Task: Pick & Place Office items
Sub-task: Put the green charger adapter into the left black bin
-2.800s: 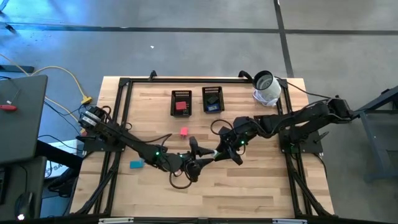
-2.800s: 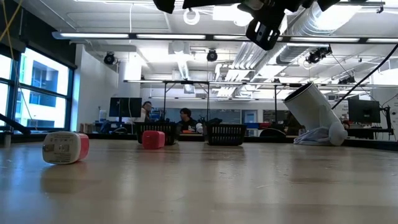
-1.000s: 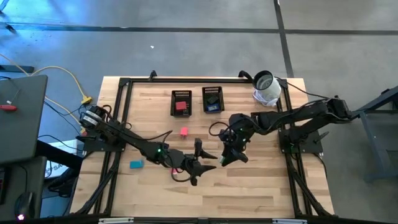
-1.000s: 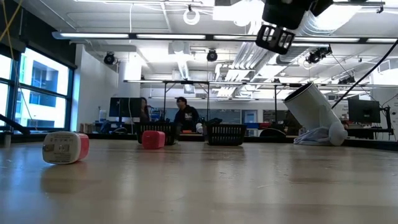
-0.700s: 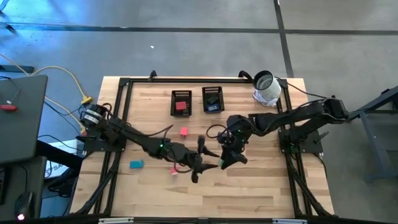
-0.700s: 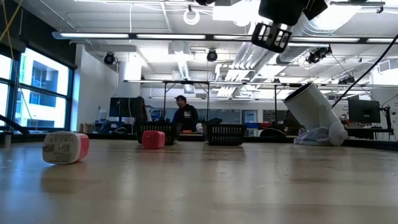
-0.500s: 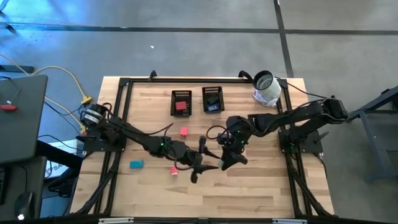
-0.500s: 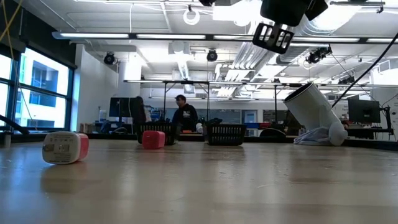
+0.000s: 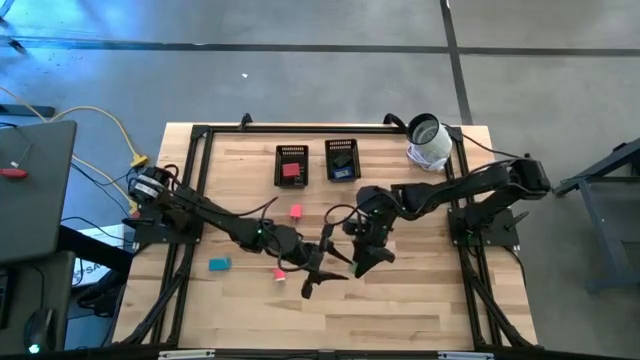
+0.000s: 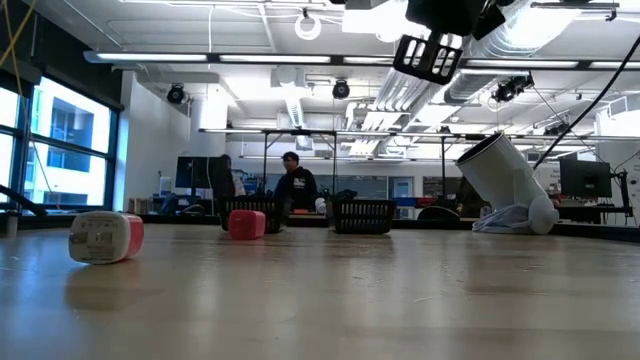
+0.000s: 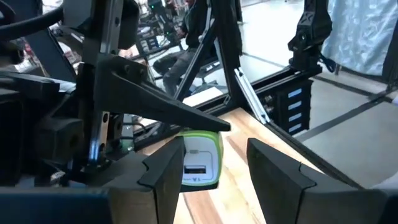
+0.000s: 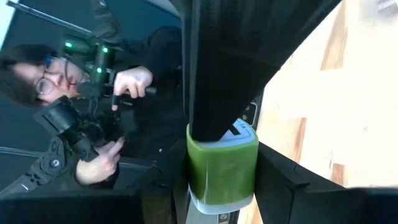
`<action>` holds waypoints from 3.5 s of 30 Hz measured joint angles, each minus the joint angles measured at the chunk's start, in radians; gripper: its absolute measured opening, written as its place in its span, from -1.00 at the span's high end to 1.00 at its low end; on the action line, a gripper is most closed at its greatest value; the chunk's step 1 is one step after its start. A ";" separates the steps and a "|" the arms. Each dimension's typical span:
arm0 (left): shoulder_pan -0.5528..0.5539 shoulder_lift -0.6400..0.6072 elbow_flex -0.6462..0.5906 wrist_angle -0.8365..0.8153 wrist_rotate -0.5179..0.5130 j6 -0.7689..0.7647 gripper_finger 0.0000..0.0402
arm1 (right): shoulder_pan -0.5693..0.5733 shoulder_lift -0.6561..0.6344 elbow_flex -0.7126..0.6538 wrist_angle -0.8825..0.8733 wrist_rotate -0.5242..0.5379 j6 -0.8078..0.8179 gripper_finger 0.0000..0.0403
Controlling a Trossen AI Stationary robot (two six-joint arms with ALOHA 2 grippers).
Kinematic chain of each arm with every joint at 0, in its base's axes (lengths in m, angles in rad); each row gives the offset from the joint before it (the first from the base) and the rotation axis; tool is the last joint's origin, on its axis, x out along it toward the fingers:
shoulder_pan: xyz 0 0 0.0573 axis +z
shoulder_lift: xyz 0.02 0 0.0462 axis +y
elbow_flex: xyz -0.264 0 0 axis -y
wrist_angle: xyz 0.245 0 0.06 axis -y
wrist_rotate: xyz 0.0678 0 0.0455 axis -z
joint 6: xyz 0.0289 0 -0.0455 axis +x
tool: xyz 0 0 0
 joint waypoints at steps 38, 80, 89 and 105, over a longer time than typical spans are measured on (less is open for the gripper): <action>0.007 0.003 0.000 -0.077 -0.046 -0.086 0.40 | -0.002 0.030 0.043 -0.039 0.056 -0.054 0.30; -0.065 -0.010 0.000 -0.637 -1.072 0.103 0.40 | -0.053 -0.191 0.044 -0.392 0.624 -0.284 0.11; 0.093 -0.010 0.000 -0.886 -1.000 -0.048 0.40 | 0.057 -0.186 0.043 -0.487 0.886 -0.290 0.11; 0.356 -0.017 0.000 -1.003 -0.858 -0.026 0.39 | 0.146 -0.186 0.043 -0.538 1.021 -0.236 0.11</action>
